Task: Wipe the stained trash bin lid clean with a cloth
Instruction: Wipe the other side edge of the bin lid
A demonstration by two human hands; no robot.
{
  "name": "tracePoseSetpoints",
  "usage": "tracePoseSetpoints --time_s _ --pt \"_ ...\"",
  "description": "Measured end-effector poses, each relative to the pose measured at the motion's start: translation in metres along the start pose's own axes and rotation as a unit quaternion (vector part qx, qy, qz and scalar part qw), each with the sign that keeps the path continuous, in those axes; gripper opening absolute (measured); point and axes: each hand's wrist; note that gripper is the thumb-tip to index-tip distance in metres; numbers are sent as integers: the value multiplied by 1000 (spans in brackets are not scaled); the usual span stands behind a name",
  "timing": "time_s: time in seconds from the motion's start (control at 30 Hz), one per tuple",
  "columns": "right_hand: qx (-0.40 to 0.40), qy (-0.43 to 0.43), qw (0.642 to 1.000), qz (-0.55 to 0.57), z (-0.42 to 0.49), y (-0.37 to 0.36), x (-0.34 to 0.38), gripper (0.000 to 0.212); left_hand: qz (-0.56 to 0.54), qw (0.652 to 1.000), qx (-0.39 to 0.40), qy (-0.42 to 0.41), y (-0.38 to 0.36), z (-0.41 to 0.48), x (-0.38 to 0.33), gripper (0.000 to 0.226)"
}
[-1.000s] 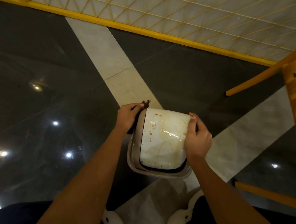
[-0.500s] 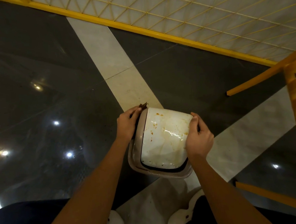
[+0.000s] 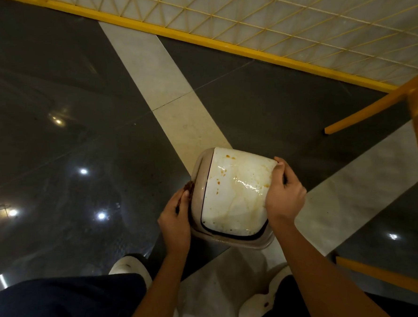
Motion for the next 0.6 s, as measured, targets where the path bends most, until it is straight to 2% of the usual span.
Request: tracePoseSetpoints --time_s 0.13,0.37,0.47,0.6 --pt "-6 -2 1000 3 0 0 0 29 25 999 30 -14 -9 20 -14 25" --pt "-6 2 1000 -2 0 -2 -3 29 -28 999 -22 5 -1 -9 6 25" --pt "2 4 1000 -4 1 -2 -2 30 -16 999 22 19 0 6 -4 26" --pt "1 13 1000 -4 1 0 -3 29 57 993 104 2 -12 40 -29 28"
Point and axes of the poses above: each hand's wrist, its own z-axis towards the middle knuckle, its own y-axis out of the back of the hand, x = y × z, and after that the axes turned 9 degrees about -z, right-handed
